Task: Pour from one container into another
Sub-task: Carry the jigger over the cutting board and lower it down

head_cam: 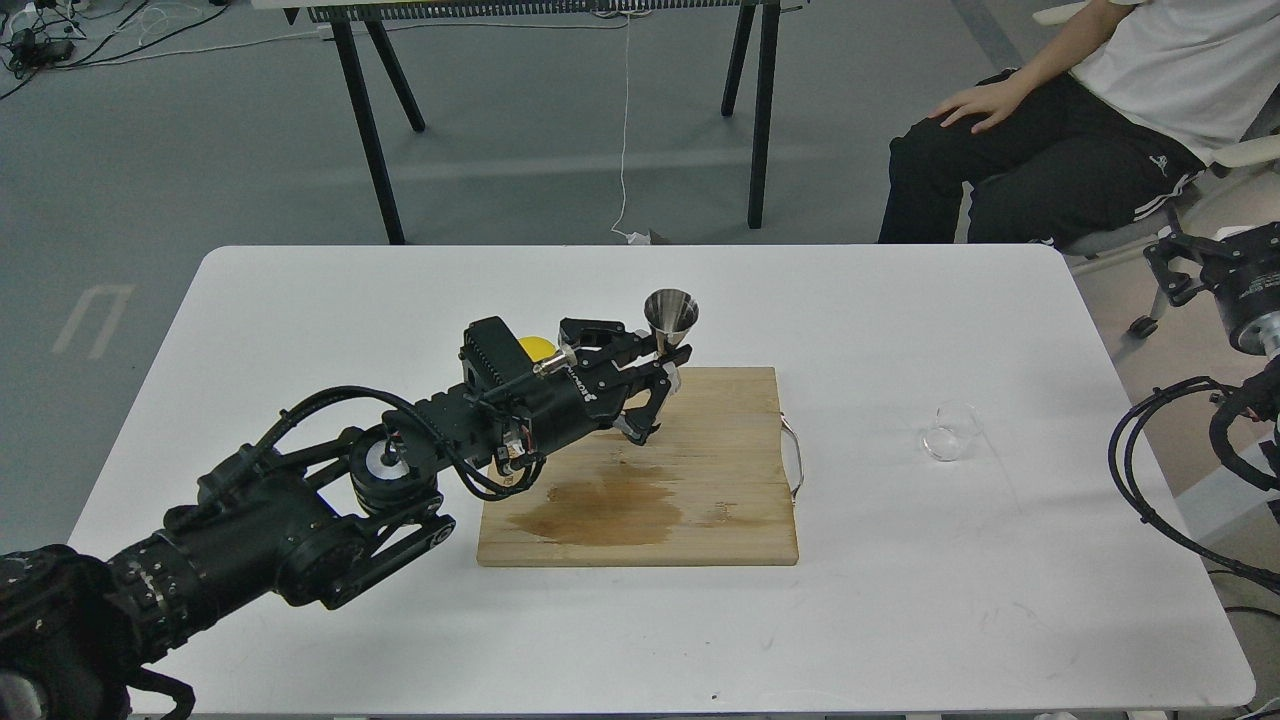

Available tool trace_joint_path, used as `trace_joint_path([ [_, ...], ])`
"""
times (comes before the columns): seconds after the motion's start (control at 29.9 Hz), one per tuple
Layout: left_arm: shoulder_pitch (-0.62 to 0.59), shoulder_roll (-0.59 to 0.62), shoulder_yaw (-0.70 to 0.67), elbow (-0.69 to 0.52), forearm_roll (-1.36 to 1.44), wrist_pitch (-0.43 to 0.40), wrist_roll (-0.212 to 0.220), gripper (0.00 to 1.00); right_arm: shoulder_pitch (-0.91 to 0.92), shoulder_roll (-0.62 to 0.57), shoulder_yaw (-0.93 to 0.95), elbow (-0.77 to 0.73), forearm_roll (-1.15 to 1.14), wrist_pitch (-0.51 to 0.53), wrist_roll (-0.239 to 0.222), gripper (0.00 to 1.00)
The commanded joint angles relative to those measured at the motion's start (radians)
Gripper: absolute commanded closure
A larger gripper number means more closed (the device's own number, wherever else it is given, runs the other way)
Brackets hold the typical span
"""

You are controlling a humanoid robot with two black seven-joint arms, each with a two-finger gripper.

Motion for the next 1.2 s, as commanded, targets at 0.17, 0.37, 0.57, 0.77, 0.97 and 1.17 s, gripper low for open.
trace_joint_path([
  [0.17,-0.002,-0.096,0.025,0.128,0.0,0.0,0.0,0.95,-0.001,0.002,0.0,0.0,0.0,0.0,-0.001,0.0],
  [0.37,0.004,-0.117,0.071,0.174,0.0,0.0,0.0,0.93,-0.001,0.0,0.0,-0.001,0.0,0.0,-0.001,0.0],
  [0.57,0.021,-0.12,0.073,0.2,0.0,0.0,0.0,0.89,-0.004,-0.001,0.0,-0.003,0.0,0.0,-0.001,0.0],
  [0.77,0.031,-0.12,0.074,0.205,0.0,0.0,0.0,0.83,-0.004,-0.009,0.0,-0.003,0.0,0.0,-0.001,0.0],
  [0.97,0.038,-0.12,0.074,0.22,0.0,0.0,0.0,0.81,-0.009,-0.008,0.0,-0.001,0.0,0.0,-0.001,0.0],
  [1.17,0.041,-0.12,0.073,0.218,0.0,0.0,0.0,0.7,-0.009,-0.008,0.0,-0.001,0.0,0.0,-0.001,0.0],
])
